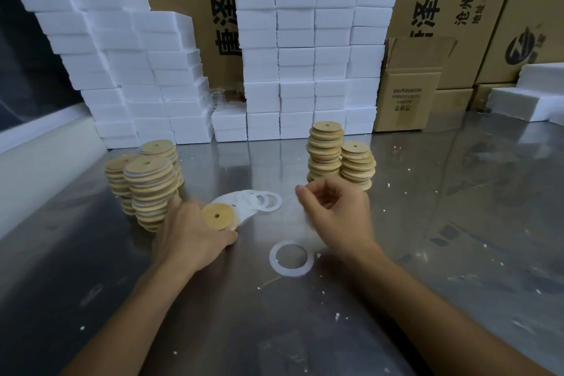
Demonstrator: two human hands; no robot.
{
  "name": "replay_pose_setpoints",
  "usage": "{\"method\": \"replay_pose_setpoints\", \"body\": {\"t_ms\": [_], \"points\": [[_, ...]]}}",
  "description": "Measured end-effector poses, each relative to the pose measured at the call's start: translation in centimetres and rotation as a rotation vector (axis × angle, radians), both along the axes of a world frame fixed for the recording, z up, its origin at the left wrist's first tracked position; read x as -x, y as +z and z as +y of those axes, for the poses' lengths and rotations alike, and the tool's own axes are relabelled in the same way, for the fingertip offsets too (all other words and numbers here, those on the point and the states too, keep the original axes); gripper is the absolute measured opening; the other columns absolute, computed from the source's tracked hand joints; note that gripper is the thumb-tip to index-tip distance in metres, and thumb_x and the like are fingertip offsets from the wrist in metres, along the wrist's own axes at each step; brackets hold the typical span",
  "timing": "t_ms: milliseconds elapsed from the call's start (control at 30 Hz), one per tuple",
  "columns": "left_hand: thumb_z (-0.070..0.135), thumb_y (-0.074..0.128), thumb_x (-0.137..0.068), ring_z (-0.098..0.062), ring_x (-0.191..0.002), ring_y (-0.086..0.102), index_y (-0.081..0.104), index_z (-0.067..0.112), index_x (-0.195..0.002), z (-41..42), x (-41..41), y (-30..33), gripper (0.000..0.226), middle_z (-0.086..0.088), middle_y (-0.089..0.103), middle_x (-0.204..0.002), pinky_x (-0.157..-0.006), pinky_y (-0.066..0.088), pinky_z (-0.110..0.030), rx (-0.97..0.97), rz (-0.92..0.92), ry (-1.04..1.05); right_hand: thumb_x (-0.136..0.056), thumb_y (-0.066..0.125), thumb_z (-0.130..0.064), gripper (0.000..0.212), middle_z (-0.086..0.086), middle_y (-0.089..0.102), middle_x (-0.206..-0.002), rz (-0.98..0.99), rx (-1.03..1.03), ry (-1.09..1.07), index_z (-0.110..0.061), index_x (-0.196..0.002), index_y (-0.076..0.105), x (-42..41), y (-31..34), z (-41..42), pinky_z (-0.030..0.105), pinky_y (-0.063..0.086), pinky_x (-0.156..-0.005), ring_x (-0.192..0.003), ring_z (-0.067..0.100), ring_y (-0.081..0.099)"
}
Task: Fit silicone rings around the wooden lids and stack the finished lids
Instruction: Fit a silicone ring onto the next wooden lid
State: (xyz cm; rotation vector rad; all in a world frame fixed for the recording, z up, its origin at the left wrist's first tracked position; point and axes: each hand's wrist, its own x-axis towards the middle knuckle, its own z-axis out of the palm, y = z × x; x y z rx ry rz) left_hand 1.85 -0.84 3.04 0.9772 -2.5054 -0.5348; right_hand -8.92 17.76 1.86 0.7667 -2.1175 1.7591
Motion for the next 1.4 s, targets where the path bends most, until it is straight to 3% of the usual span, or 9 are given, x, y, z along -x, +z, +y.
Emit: {"method": "replay_pose_setpoints", "body": {"t_ms": [133, 267, 500, 667, 900, 967, 1067, 1233, 1400], "points": [[0.062, 0.079, -0.061, -0.028, -0.083, 0.058, 0.061, 0.011, -0.093, -0.5, -0.4, 0.3, 0.063, -0.006, 0.059, -0.097, -0.061, 0.040, -0.033, 0.022, -0.139, 0.070, -0.085, 0.072, -0.020, 0.015, -0.015, 0.064, -0.063, 0.083, 0.079, -0.247, -0.020, -0.072, 0.066, 1.4, 0.4, 1.2, 0.008, 0.042, -0.062, -0.064, 0.000, 0.060], [0.064, 0.071, -0.070, -0.029, -0.090, 0.057, 0.062, 0.020, -0.099, -0.4, -0.8, 0.6, 0.054, -0.003, 0.062, -0.104, -0.068, 0.040, -0.033, 0.064, -0.210, 0.105, -0.088, 0.065, -0.018, 0.003, -0.006, 0.066, -0.085, 0.074, 0.056, -0.385, -0.020, -0.087, 0.063, 2.9, -0.2, 2.3, 0.032, 0.047, -0.075, -0.084, 0.016, 0.060], [0.059, 0.062, -0.081, -0.034, -0.110, 0.058, 0.060, 0.027, -0.120, -0.5, -1.3, 0.9, 0.051, -0.006, 0.063, -0.119, -0.073, 0.038, -0.033, 0.097, -0.242, 0.146, -0.084, 0.066, -0.016, 0.041, 0.009, 0.048, -0.127, 0.054, -0.025, -0.533, -0.010, -0.122, 0.053, 5.2, -1.1, 2.5, 0.035, 0.037, -0.096, -0.116, 0.026, 0.044], [0.043, 0.062, -0.082, -0.025, -0.081, 0.047, 0.062, 0.023, -0.105, -0.4, -1.3, 1.1, 0.031, -0.001, 0.051, -0.088, -0.069, 0.039, -0.034, 0.063, -0.232, 0.171, -0.084, 0.068, -0.025, 0.056, 0.005, 0.045, -0.138, 0.046, -0.114, -0.482, -0.017, -0.136, 0.046, 6.9, -1.4, 2.3, 0.036, 0.034, -0.099, -0.127, 0.024, 0.041], [0.031, 0.065, -0.079, -0.024, -0.076, 0.044, 0.059, 0.018, -0.102, -0.4, -1.3, 0.8, 0.027, 0.000, 0.046, -0.078, -0.064, 0.038, -0.034, 0.132, -0.181, 0.204, -0.088, 0.063, -0.037, 0.068, 0.009, 0.026, -0.158, 0.014, -0.276, -0.457, -0.029, -0.149, 0.033, 9.3, -1.4, 2.0, 0.053, 0.030, -0.110, -0.142, 0.032, 0.030], [0.027, 0.065, -0.080, -0.027, -0.077, 0.049, 0.057, 0.016, -0.103, -0.1, -1.1, 0.4, 0.026, -0.002, 0.049, -0.081, -0.063, 0.039, -0.036, 0.213, -0.069, 0.148, -0.089, 0.061, -0.037, 0.069, 0.010, 0.021, -0.160, 0.016, -0.346, -0.442, -0.031, -0.151, 0.030, 9.8, -1.4, 1.9, 0.054, 0.027, -0.112, -0.146, 0.032, 0.024], [0.024, 0.062, -0.084, -0.031, -0.087, 0.059, 0.059, 0.015, -0.107, 0.6, -0.3, -0.4, 0.025, -0.006, 0.058, -0.106, -0.064, 0.045, -0.037, 0.323, 0.101, -0.047, -0.091, 0.058, -0.035, 0.063, 0.010, 0.021, -0.160, 0.041, -0.473, -0.415, -0.032, -0.149, 0.033, 10.5, -1.4, 1.6, 0.053, 0.022, -0.114, -0.148, 0.030, 0.019], [0.031, 0.062, -0.088, -0.022, -0.095, 0.063, 0.065, 0.021, -0.117, 1.4, 0.8, -2.3, 0.031, 0.005, 0.062, -0.119, -0.071, 0.045, -0.030, 0.352, 0.109, -0.335, -0.092, 0.059, -0.026, 0.040, 0.007, 0.042, -0.142, 0.108, -0.480, -0.494, -0.023, -0.131, 0.050, 10.9, -1.4, 1.6, 0.048, 0.027, -0.107, -0.133, 0.030, 0.036], [0.046, 0.056, -0.087, -0.009, -0.088, 0.061, 0.070, 0.027, -0.100, 2.5, 0.9, -2.2, 0.026, 0.015, 0.065, -0.098, -0.076, 0.051, -0.033, 0.150, 0.200, -0.583, -0.086, 0.060, -0.009, 0.031, 0.011, 0.051, -0.126, 0.145, -0.402, -0.574, -0.017, -0.116, 0.055, 10.5, -1.2, 1.7, 0.045, 0.031, -0.098, -0.122, 0.032, 0.041]]}}
